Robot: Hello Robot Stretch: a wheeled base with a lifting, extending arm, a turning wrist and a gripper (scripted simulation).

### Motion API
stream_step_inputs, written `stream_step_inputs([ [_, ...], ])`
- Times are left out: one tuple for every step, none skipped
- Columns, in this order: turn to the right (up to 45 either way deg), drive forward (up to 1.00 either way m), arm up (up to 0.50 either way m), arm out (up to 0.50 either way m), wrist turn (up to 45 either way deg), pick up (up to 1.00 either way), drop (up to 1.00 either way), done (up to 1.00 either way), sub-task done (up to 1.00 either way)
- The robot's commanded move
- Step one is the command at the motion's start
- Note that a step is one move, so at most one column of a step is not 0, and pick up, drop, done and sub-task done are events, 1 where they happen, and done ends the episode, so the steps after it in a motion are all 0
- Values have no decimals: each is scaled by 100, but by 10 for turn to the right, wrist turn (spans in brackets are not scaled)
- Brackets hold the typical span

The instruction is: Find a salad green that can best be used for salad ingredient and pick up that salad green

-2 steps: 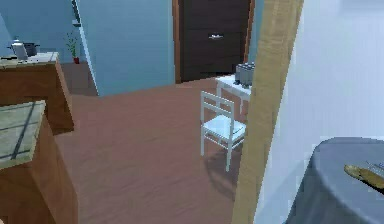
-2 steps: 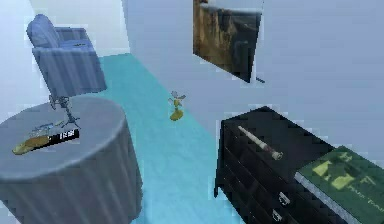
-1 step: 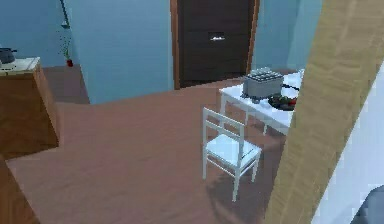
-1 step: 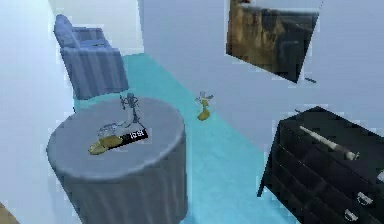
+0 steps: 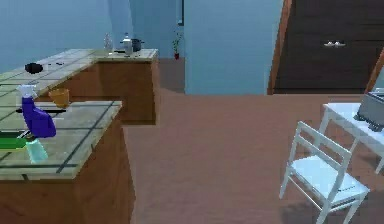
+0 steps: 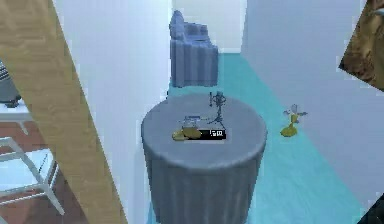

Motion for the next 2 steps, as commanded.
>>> stream_step_inputs([
  [0, 100, 0, 0, 0, 0, 0, 0, 0],
  [-90, 0, 0, 0, 0, 0, 0, 0, 0],
])
